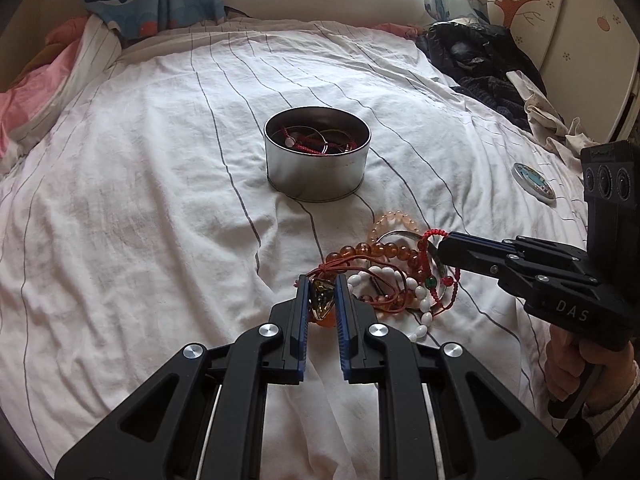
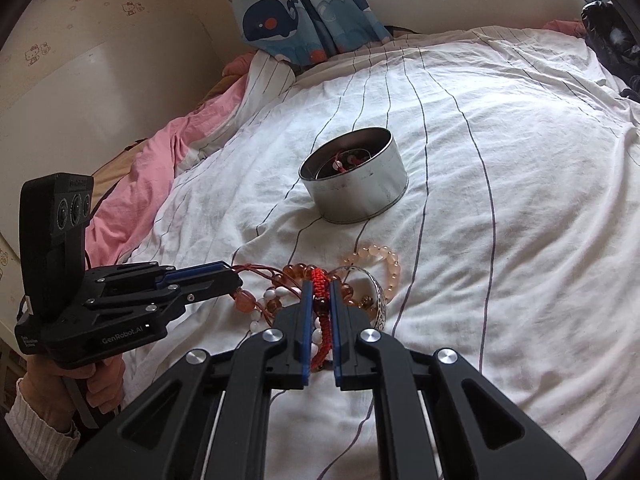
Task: Organize jewelry
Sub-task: 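Lift both held pieces from the pile toward the silver tin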
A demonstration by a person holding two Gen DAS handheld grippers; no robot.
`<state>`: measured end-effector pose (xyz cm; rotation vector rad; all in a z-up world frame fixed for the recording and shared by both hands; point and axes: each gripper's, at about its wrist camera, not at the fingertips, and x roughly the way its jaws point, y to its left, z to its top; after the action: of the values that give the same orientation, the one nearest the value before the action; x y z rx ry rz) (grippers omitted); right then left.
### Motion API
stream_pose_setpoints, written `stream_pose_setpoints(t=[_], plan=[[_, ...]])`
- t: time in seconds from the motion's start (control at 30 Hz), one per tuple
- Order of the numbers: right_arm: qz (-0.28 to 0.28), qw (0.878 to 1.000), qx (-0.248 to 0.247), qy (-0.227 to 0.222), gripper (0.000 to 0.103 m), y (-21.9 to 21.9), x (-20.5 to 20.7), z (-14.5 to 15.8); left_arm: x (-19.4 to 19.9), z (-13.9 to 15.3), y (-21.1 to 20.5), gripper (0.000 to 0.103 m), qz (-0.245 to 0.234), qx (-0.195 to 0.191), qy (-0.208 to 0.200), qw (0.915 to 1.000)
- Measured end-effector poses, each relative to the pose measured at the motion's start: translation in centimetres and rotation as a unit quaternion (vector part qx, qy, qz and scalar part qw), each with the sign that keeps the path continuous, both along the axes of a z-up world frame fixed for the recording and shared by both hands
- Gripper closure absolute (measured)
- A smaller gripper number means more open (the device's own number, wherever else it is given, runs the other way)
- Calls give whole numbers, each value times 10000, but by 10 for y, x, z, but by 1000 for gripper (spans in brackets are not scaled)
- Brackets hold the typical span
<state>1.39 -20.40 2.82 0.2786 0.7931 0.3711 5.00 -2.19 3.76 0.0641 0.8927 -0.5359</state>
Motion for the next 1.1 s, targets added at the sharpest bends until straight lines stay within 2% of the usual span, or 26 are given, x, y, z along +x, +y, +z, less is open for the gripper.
stream_pose_setpoints(t=[0.4, 0.77, 0.9, 1.1], plan=[[38, 9999, -16, -145, 94, 4, 0, 4, -2, 0, -4, 91, 276, 368, -225, 9987], [4, 9994, -13, -336, 94, 6, 1, 7, -4, 2, -6, 91, 302, 358, -273, 9985], [-36, 9990, -14, -444, 94, 5, 3, 10, -1, 7, -4, 91, 335, 95, -267, 9990], [-51, 9976, 43, -691, 94, 4, 10, 29, 6, 31, 0, 91, 477, -430, -397, 9971]])
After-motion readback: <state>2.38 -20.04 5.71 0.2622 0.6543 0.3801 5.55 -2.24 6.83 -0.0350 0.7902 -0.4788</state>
